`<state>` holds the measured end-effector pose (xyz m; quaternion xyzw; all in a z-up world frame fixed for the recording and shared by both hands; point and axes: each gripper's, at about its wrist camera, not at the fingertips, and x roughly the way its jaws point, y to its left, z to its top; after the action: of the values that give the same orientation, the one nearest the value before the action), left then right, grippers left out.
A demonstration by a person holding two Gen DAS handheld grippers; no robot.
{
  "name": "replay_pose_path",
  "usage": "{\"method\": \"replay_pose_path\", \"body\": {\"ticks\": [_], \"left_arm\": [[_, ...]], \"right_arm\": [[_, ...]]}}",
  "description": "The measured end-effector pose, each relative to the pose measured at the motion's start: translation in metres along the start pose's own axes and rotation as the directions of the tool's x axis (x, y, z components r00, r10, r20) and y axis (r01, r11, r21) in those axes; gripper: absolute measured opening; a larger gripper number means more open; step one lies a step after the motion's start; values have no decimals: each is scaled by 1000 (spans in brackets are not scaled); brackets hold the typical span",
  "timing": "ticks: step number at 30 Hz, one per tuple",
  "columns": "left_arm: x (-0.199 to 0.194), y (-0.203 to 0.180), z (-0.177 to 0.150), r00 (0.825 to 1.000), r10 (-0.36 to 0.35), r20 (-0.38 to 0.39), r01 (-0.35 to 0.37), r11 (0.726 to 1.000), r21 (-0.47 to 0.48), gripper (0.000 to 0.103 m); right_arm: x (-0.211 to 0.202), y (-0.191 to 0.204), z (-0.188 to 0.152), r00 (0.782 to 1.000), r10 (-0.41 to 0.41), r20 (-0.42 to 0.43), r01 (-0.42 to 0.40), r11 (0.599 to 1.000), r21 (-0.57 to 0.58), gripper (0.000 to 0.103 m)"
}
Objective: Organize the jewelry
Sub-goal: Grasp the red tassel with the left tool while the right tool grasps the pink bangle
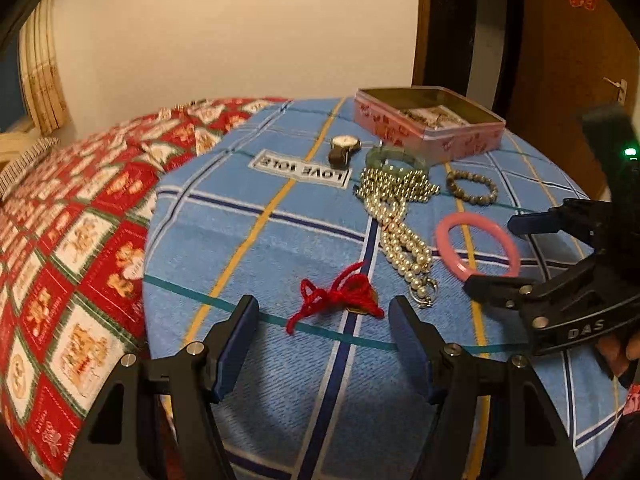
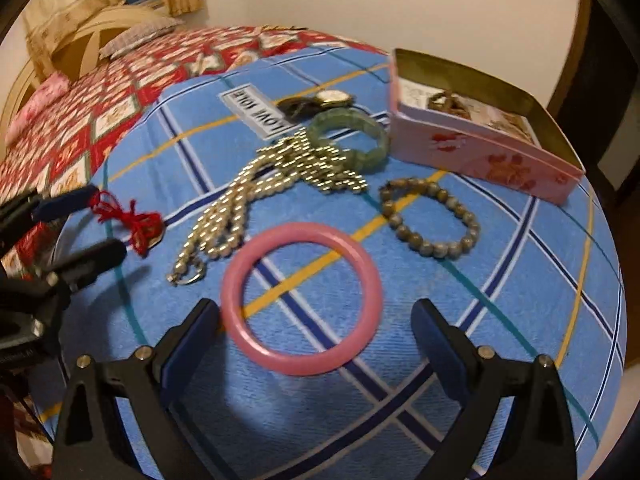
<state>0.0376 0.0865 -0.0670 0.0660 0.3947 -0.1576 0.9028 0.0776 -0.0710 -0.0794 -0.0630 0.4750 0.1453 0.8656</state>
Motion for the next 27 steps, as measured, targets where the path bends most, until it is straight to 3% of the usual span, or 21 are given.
{"method": "replay_pose_path", "body": {"ticks": [5, 10, 13, 14, 16, 20, 24, 27], "left_arm": [[3, 1, 4, 999, -35, -8, 35, 999, -30, 68], [6, 5, 8, 999, -34, -8, 34, 998, -48, 68], [7, 3, 7, 999, -33, -4, 33, 999, -31, 67], [8, 2, 7, 999, -33, -3, 33, 999, -26, 62], [11, -1, 6, 999, -40, -13, 40, 999, -10, 29], [12, -9, 6, 999, -39, -17, 39, 999, 31, 23], [9, -8, 4, 998, -56, 3, 56, 998, 17, 6], [6, -2, 3, 996, -80, 35, 81, 996, -35, 6]], "right_arm": [[-5, 0, -2, 1000, -15, 23, 16, 1000, -17, 82], [-11, -6, -5, 999, 19, 43, -20, 1000, 17, 81], [-16, -18, -7, 994, 73, 83, -80, 993, 86, 81], [-18, -22, -8, 992, 83, 96, -93, 990, 108, 81], [-22, -30, -10, 987, 105, 124, -124, 981, 152, 81], [-21, -32, -10, 985, 116, 126, -137, 975, 177, 81], [-21, -30, -9, 986, 109, 124, -131, 974, 186, 81], [-22, -34, -9, 984, 110, 139, -137, 970, 202, 81]]}}
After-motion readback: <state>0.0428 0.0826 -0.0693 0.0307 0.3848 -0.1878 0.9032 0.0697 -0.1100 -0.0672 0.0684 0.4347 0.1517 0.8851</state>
